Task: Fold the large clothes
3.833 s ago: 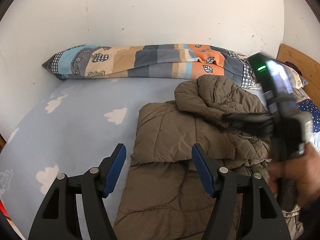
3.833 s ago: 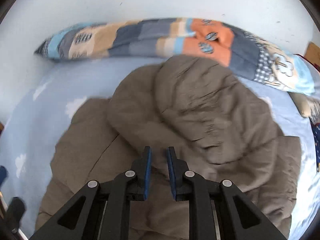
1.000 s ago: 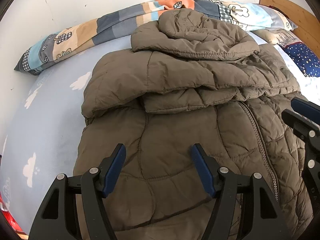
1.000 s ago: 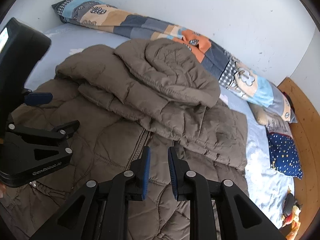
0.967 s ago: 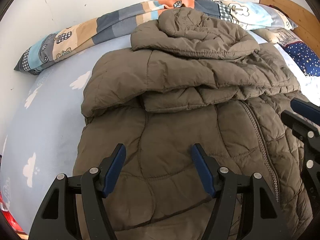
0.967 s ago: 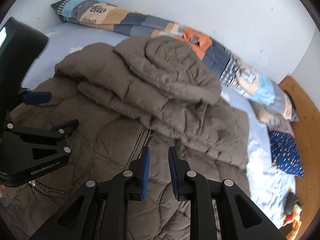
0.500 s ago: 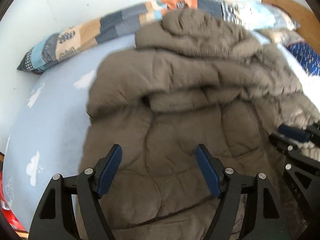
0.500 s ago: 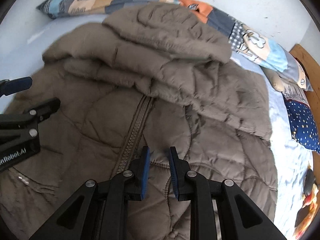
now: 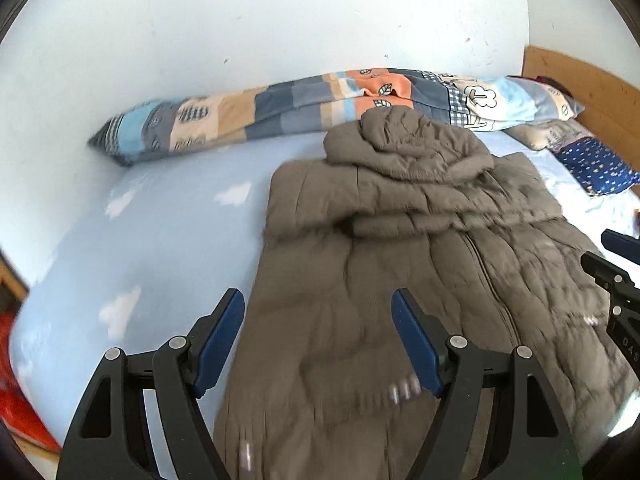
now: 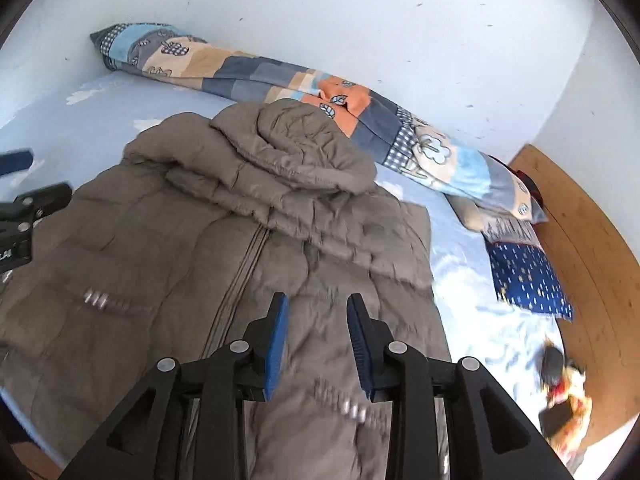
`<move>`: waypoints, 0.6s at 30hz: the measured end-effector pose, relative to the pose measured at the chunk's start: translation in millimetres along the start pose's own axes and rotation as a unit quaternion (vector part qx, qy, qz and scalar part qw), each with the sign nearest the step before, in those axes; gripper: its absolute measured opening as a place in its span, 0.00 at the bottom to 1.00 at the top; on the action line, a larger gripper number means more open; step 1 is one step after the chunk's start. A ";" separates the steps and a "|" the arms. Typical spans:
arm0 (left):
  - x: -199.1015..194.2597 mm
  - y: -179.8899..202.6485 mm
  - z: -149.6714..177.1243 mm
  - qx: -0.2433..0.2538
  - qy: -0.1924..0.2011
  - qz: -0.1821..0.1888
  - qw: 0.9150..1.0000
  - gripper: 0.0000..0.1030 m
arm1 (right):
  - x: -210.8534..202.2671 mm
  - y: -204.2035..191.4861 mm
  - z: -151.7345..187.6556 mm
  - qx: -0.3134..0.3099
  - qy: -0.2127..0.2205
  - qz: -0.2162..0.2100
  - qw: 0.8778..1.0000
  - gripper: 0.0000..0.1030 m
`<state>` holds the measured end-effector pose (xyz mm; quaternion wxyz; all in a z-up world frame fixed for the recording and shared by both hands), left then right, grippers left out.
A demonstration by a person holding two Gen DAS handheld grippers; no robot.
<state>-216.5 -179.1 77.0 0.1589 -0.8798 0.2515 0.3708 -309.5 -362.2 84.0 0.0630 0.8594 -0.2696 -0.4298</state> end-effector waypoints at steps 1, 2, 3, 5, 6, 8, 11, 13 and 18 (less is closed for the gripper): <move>-7.5 -2.9 14.1 -0.006 -0.007 0.004 1.000 0.73 | -7.4 -4.0 8.4 -0.002 -0.001 0.000 1.000 0.32; -14.3 -5.3 28.5 -0.008 -0.013 0.006 1.000 0.73 | -16.2 -6.2 20.4 -0.009 -0.001 0.005 1.000 0.32; -17.8 -7.0 38.0 -0.007 -0.019 0.006 1.000 0.73 | -21.7 -7.9 27.9 -0.014 0.001 0.009 1.000 0.32; -29.5 -12.0 62.5 -0.007 -0.031 0.008 0.999 0.73 | -33.1 -10.7 43.9 -0.018 0.002 0.015 1.000 0.32; -33.2 -13.7 71.4 -0.007 -0.035 0.007 0.999 0.73 | -38.0 -12.1 53.2 -0.015 0.000 0.014 1.000 0.32; -38.8 -18.1 88.9 -0.006 -0.043 0.002 0.999 0.73 | -44.4 -11.9 71.5 -0.009 -0.005 0.012 1.000 0.32; -39.5 -26.6 113.0 -0.009 -0.060 -0.006 0.998 0.73 | -43.0 -9.9 92.4 -0.004 -0.017 0.011 1.000 0.32; -37.8 -30.4 121.8 -0.009 -0.069 -0.011 0.998 0.73 | -42.3 -8.9 102.3 -0.001 -0.025 0.011 1.000 0.32; -24.6 -41.0 139.7 -0.021 -0.101 -0.017 0.995 0.73 | -40.5 -5.3 122.5 0.012 -0.037 0.005 0.999 0.32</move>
Point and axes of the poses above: each gripper's, at about its wrist camera, not at the fingertips, and x roughly the way its jaws point, y to its right, z to its underside, the point moved 8 cm from there along x, roughly the way its jaws point, and after that the axes turned 5 degrees about -y, right-handed, at the moved point
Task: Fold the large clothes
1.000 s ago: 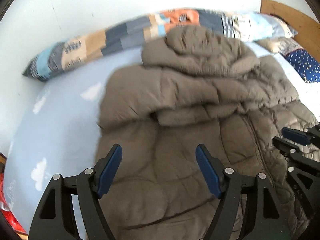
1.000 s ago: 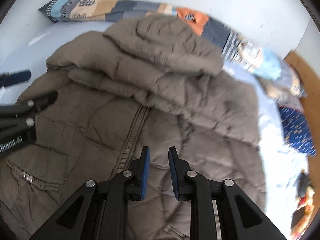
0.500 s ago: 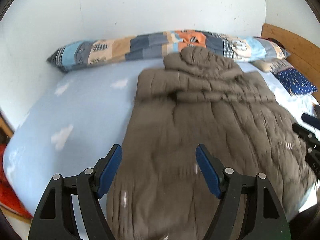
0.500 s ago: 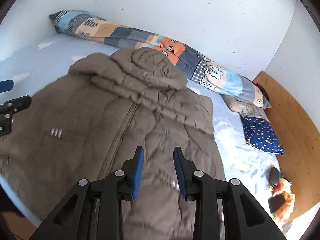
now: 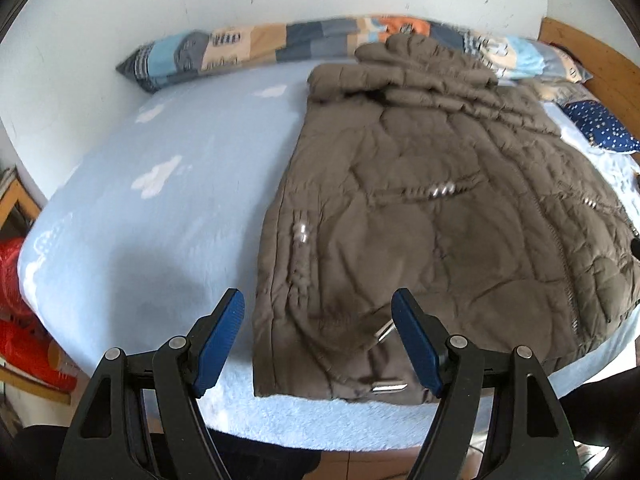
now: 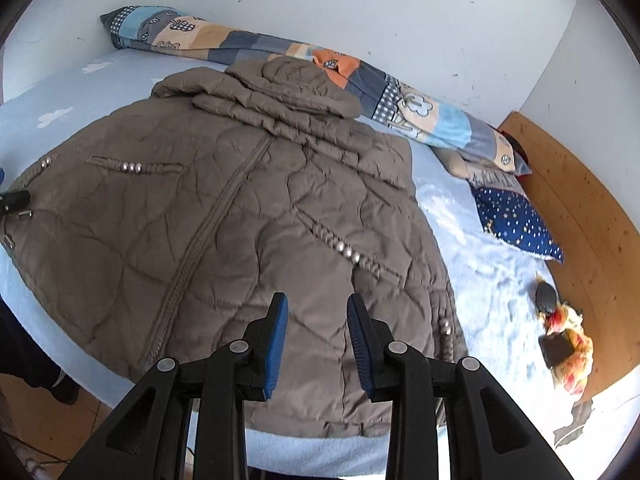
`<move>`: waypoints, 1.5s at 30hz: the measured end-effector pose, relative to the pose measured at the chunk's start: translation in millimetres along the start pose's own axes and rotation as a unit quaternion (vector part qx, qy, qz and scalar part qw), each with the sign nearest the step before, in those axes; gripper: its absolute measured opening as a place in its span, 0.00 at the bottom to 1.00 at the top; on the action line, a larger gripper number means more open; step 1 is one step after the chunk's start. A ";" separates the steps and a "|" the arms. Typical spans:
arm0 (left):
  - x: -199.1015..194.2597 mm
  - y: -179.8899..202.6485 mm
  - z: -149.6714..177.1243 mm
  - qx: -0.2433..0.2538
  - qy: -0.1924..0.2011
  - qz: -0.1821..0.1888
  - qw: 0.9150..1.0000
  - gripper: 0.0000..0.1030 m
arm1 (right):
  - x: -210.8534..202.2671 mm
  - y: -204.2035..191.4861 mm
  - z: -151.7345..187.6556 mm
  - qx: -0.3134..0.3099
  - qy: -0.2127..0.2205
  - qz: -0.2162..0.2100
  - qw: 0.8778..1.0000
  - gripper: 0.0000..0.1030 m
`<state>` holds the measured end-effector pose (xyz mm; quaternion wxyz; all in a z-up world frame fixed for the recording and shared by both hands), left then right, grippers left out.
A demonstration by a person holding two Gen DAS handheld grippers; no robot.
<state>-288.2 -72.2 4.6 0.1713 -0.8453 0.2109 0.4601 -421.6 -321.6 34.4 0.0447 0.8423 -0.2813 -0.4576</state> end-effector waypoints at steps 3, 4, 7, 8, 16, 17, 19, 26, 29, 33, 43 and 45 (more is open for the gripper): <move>15.9 -2.1 7.6 -0.005 -0.027 0.004 1.000 0.73 | 9.8 1.0 11.1 0.003 -0.017 -0.006 1.000 0.32; 20.5 -2.3 9.0 -0.007 -0.033 0.007 0.999 0.73 | 13.3 1.3 14.7 0.005 -0.023 -0.007 1.000 0.32; 26.6 -4.5 10.6 -0.013 -0.040 0.008 0.999 0.78 | 25.4 2.3 25.3 0.011 -0.044 -0.013 0.999 0.32; 27.3 -4.9 10.7 -0.016 -0.040 0.010 0.999 0.78 | 29.4 1.9 28.2 0.010 -0.050 -0.013 0.999 0.32; 6.4 -19.8 1.4 -0.036 0.003 0.004 0.999 0.78 | 29.2 7.1 33.2 0.021 -0.048 -0.012 0.999 0.32; 3.6 -23.7 -0.3 -0.044 0.007 0.008 0.999 0.78 | 28.1 10.9 32.7 0.027 -0.045 -0.011 0.999 0.32; -1.8 -31.9 -4.1 -0.057 0.020 0.010 0.998 0.78 | 28.0 18.0 32.5 0.037 -0.044 -0.009 0.998 0.32; 27.2 -42.6 10.7 -0.066 -0.033 0.002 0.997 0.78 | 41.9 21.1 42.1 0.040 -0.067 -0.009 0.997 0.34; 30.1 -39.8 10.9 -0.059 -0.035 -0.002 0.998 0.78 | 43.4 23.8 43.8 0.048 -0.071 -0.019 0.996 0.35; 24.6 -43.6 7.7 -0.070 -0.026 0.007 0.997 0.78 | 36.8 46.2 40.4 0.097 -0.059 -0.055 0.992 0.39; 28.8 -79.5 13.5 -0.177 -0.070 0.103 0.976 0.79 | 58.0 177.3 93.3 0.374 -0.086 -0.157 0.910 0.55; 35.1 -82.5 17.9 -0.206 -0.086 0.130 0.966 0.79 | 65.5 180.0 103.7 0.409 -0.095 -0.186 0.888 0.55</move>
Point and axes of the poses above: each gripper's, at about its wrist camera, not at the fingertips, and x roughly the way its jaws point, y to its right, z to its underside, the point moved 8 cm from there along x, roughly the way its jaws point, and after that the axes turned 5 degrees about -y, right-handed, at the moved point
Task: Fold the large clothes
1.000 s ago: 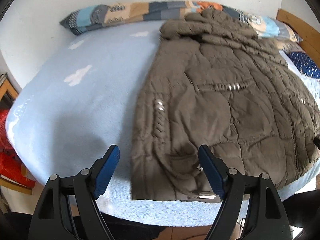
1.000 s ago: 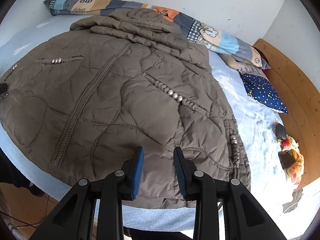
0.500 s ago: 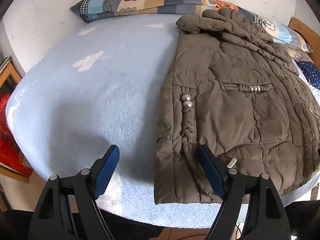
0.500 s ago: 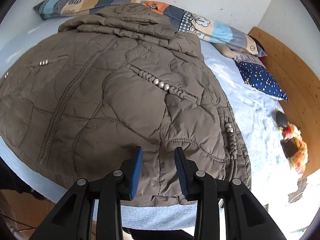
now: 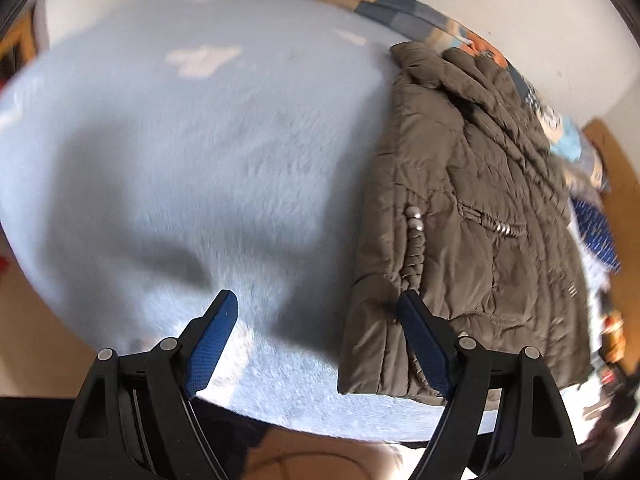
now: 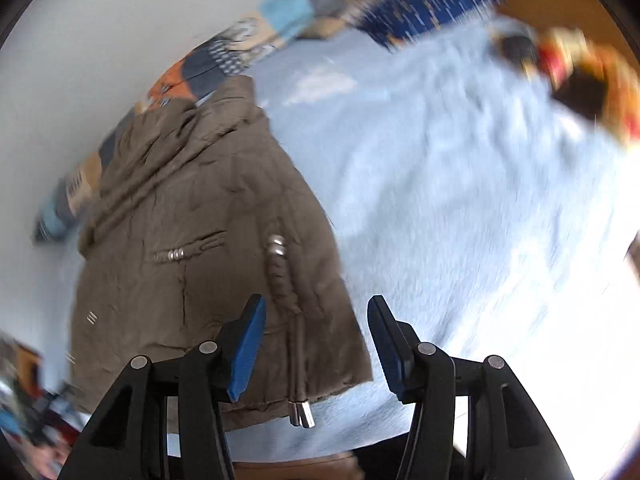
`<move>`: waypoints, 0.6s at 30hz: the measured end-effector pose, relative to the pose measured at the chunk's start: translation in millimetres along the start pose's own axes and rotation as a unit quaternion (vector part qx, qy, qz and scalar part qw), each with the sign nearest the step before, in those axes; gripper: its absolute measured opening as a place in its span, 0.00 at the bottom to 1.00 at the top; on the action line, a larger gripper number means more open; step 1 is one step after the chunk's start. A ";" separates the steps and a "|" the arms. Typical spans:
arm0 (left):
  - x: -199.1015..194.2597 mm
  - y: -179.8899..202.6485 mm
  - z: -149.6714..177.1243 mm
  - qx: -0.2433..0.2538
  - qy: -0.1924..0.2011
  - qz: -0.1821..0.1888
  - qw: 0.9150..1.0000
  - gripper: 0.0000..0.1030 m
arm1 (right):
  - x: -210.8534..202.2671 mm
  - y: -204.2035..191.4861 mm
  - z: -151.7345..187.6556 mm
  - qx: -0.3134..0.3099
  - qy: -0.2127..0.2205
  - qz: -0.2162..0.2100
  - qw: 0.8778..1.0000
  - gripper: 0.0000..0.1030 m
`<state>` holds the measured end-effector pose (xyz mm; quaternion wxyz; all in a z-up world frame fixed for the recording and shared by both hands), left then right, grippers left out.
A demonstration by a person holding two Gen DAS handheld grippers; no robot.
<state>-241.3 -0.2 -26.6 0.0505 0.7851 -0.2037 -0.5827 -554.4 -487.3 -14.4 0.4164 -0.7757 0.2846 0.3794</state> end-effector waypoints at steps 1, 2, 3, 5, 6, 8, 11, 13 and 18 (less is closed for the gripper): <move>3.0 -2.0 1.1 -0.013 -0.009 0.012 1.000 0.79 | 3.9 3.1 2.3 0.015 -0.007 -0.013 1.000 0.55; 5.2 -2.2 1.4 -0.020 -0.014 0.020 1.000 0.79 | 9.2 5.1 5.3 0.032 -0.016 -0.032 0.999 0.55; 6.9 -1.4 2.3 -0.024 -0.017 0.025 0.999 0.79 | 12.6 6.7 6.9 0.043 -0.020 -0.041 0.998 0.55; 11.8 -0.9 3.5 -0.033 -0.025 0.037 0.998 0.79 | 20.1 8.5 9.6 0.066 -0.030 -0.060 0.996 0.55; 13.4 -0.4 4.0 -0.036 -0.028 0.043 0.998 0.79 | 24.0 8.7 10.3 0.075 -0.035 -0.068 0.994 0.55; 16.3 4.3 4.6 -0.038 -0.032 0.063 0.997 0.79 | 32.6 4.0 12.8 0.085 -0.045 -0.087 0.992 0.55; 16.8 10.0 5.2 -0.028 -0.036 0.081 0.996 0.61 | 40.5 -10.6 15.7 0.072 -0.054 -0.098 0.991 0.34; 13.1 13.3 4.7 -0.022 -0.031 0.090 0.995 0.55 | 38.3 -17.9 13.7 0.043 -0.046 -0.076 0.995 0.31; 12.2 11.4 4.9 -0.017 -0.030 0.085 0.996 0.63 | 43.3 -17.4 13.2 0.047 -0.052 -0.066 0.995 0.36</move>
Point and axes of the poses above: each gripper's, at about its wrist camera, not at the fingertips, and x roughly the way its jaws point, y to its right, z to its underside, the point moved 8 cm from there along x, roughly the way its jaws point, and after that the axes turned 5 degrees about -y, right-handed, at the moved point
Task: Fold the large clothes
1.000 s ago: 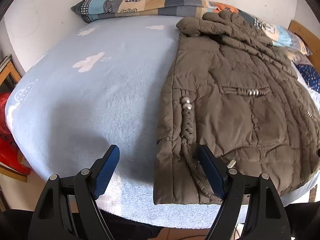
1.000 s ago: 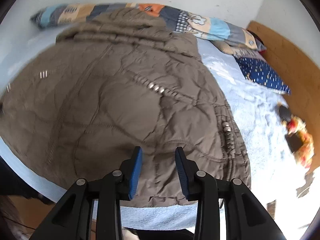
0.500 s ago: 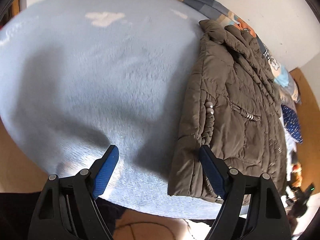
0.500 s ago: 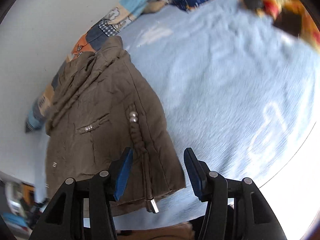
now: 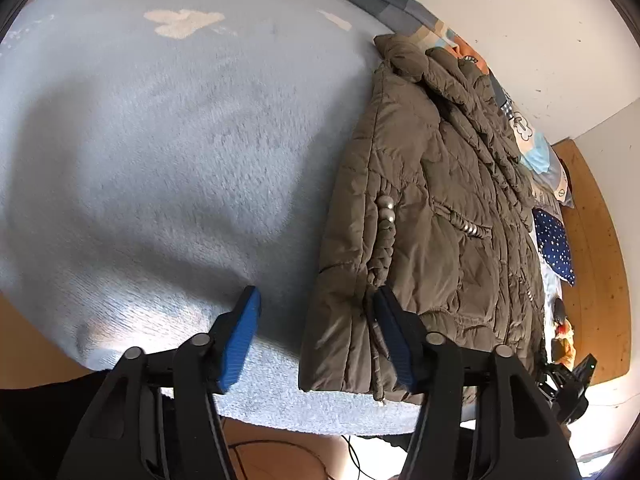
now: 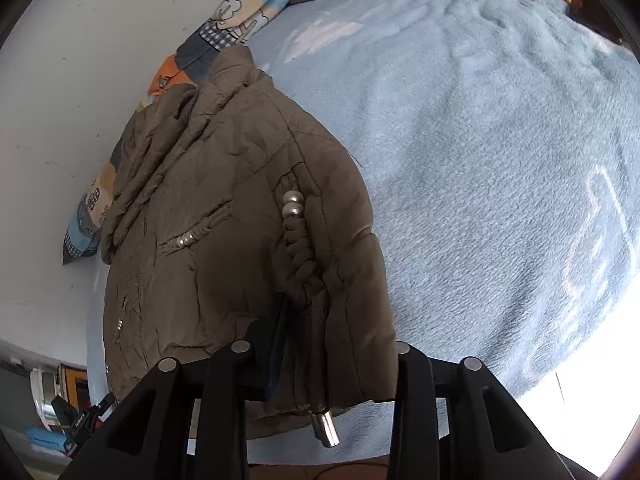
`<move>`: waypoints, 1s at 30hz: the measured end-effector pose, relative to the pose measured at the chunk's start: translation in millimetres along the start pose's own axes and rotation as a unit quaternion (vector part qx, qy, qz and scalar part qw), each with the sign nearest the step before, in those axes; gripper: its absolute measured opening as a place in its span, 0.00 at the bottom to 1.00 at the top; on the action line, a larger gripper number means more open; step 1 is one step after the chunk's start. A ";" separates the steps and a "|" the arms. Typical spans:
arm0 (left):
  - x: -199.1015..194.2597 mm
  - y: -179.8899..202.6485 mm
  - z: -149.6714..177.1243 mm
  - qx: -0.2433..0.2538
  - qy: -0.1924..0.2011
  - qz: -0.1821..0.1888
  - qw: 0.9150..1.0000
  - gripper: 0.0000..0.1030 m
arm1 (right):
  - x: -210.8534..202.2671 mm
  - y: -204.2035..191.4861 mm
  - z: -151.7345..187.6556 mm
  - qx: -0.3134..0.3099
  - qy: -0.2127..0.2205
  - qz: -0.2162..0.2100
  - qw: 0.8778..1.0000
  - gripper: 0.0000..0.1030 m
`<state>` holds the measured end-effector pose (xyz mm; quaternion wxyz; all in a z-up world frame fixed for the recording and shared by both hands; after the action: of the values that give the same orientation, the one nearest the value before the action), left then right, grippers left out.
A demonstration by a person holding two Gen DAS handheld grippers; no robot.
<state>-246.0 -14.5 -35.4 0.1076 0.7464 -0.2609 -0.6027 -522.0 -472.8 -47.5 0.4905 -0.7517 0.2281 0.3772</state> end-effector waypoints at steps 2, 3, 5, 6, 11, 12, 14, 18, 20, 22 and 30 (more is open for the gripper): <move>4.8 1.6 1.2 0.002 -0.008 -0.002 1.000 0.65 | 0.8 -0.1 -0.9 0.001 0.000 -0.001 1.000 0.37; 6.9 3.3 2.0 0.005 -0.013 0.001 1.000 0.65 | 1.4 -0.6 -1.3 0.001 0.000 -0.001 1.000 0.38; 10.6 7.8 4.8 0.014 -0.018 0.004 1.000 0.65 | 1.8 -1.5 -1.8 -0.002 0.001 -0.003 1.000 0.38; 12.6 11.8 6.7 0.023 -0.021 0.006 1.000 0.65 | 1.3 -1.9 -1.4 -0.004 0.001 -0.004 1.000 0.37; 16.9 26.5 13.7 0.068 -0.016 -0.007 0.998 0.59 | -0.8 -2.5 2.5 -0.015 0.004 -0.001 1.000 0.36; 18.1 27.5 14.0 0.073 -0.016 -0.011 0.997 0.59 | 0.5 -1.9 2.1 -0.012 0.002 -0.001 1.000 0.36; 21.3 28.4 14.2 0.079 -0.014 -0.021 0.997 0.59 | 5.4 0.1 1.3 -0.003 -0.003 -0.002 1.000 0.40; 25.7 28.4 14.1 0.085 -0.011 -0.034 0.996 0.60 | 17.4 4.8 0.0 0.017 -0.015 -0.009 1.000 0.48; 26.5 29.8 15.1 0.093 -0.007 -0.045 0.995 0.61 | 17.2 4.8 0.1 0.013 -0.015 -0.009 1.000 0.49; 26.9 31.2 16.3 0.103 -0.001 -0.056 0.993 0.62 | 17.7 2.5 0.2 0.006 -0.012 -0.004 1.000 0.49; 27.1 35.8 19.8 0.144 0.030 -0.107 0.983 0.63 | 19.1 -2.3 1.2 -0.020 0.003 0.023 1.000 0.48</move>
<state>-270.5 -55.6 -46.2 -0.0587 0.7956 -0.2604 -0.5439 -509.1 -470.3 -61.5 0.4660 -0.7573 0.2390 0.3902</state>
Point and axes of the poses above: each gripper's, at about its wrist camera, not at the fingertips, and x roughly the way its jaws point, y to its right, z to its underside, the point moved 8 cm from there along x, roughly the way its jaws point, and after that the axes turned 5 degrees about -y, right-handed, at the moved point
